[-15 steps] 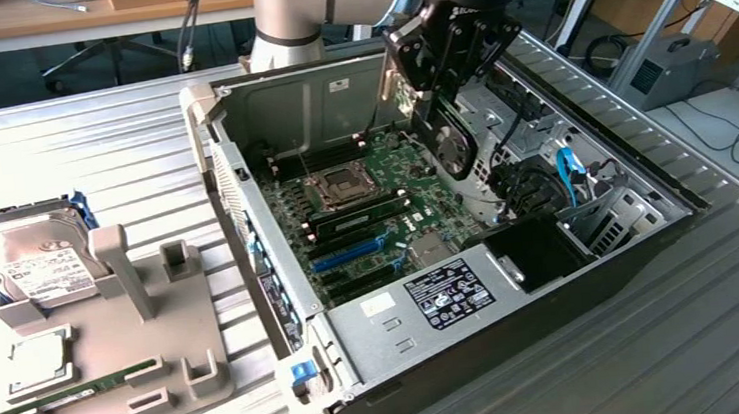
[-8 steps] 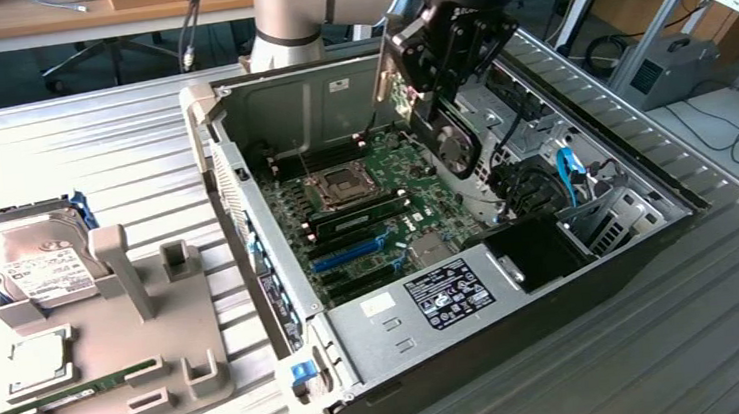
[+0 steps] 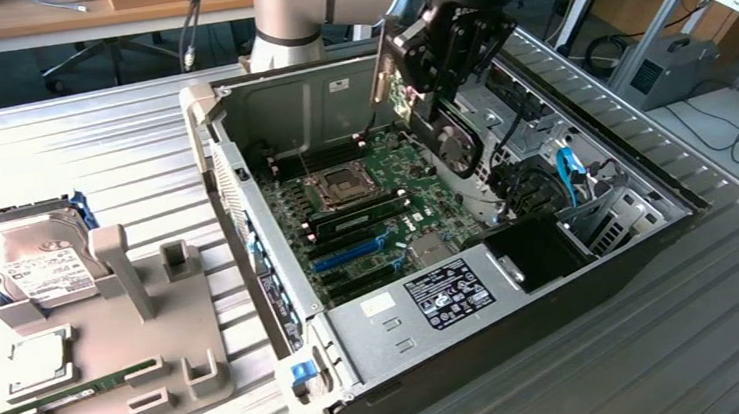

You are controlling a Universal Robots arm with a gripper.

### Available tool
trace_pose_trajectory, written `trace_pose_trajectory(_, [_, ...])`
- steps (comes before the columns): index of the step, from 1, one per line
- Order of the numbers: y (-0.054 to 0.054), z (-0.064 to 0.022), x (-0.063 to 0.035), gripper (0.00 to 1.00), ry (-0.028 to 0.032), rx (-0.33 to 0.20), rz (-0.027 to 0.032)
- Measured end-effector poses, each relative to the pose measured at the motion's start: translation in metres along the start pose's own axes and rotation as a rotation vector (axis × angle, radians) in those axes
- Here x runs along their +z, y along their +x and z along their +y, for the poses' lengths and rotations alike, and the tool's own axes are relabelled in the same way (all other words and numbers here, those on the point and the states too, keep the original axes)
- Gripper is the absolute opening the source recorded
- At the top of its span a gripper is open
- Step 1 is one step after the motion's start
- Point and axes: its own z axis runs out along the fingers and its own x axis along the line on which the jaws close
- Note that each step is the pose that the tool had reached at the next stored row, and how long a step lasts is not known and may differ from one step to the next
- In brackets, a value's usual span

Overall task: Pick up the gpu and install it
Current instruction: 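Insert the gpu into the slot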

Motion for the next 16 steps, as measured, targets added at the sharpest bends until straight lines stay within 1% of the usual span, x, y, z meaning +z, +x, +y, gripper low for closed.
trace_pose_trajectory(7, [0.0, 0.0, 0.0, 0.26, -0.0002, -0.032, 0.0011])
trace_pose_trajectory(8, [0.0, 0.0, 0.0, 0.26, -0.0004, -0.06, 0.0021])
trace_pose_trajectory(16, [0.0, 0.0, 0.0, 0.26, -0.0006, -0.082, 0.0028])
